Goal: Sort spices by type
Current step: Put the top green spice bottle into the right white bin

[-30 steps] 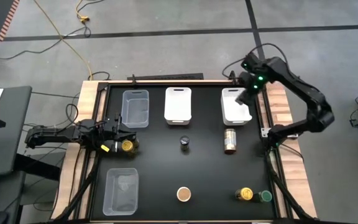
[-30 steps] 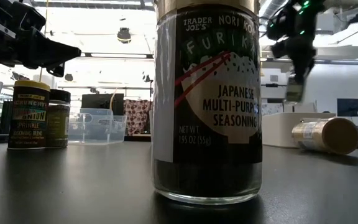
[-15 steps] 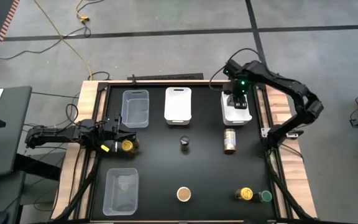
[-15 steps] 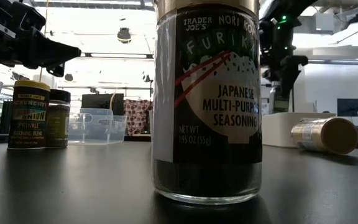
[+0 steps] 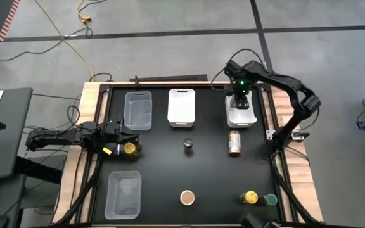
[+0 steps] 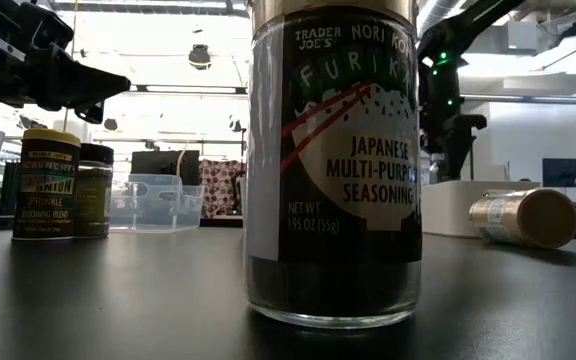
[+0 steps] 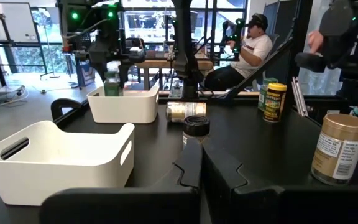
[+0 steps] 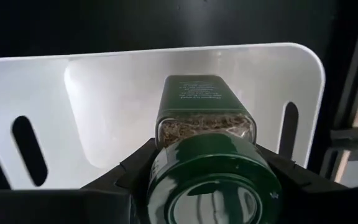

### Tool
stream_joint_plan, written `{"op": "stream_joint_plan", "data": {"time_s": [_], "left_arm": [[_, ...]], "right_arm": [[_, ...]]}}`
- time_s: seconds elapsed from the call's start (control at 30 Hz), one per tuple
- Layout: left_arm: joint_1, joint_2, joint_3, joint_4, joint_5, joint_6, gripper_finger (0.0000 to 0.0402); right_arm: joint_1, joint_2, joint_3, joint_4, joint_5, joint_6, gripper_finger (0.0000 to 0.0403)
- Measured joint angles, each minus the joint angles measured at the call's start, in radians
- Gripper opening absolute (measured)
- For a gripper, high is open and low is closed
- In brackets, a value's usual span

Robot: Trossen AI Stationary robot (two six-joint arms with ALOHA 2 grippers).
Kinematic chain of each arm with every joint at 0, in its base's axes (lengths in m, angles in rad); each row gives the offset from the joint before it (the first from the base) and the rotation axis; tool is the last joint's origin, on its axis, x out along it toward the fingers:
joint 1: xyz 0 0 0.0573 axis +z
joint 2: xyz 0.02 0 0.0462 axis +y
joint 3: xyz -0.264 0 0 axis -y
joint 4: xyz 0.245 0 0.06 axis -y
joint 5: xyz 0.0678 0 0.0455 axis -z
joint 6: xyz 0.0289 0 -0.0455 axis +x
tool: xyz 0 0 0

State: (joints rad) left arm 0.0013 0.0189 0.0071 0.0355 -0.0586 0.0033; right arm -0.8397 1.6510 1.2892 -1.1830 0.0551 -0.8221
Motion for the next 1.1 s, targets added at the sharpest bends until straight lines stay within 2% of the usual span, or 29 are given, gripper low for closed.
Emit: {"op": "stream_joint_plan", "data": {"time_s": [0.9,1.1], "left_arm": [[0.0,0.0,0.0,0.0,0.0,0.0,0.0],[0.0,0.0,0.0,0.0,0.0,0.0,0.0]], "right_arm": [[-0.029,0.025,0.0,0.071,-0.032,-0.078,0.0225],[-0.026,0.079,0.0,0.041,-0.032,-0.077,0.0225]]}}
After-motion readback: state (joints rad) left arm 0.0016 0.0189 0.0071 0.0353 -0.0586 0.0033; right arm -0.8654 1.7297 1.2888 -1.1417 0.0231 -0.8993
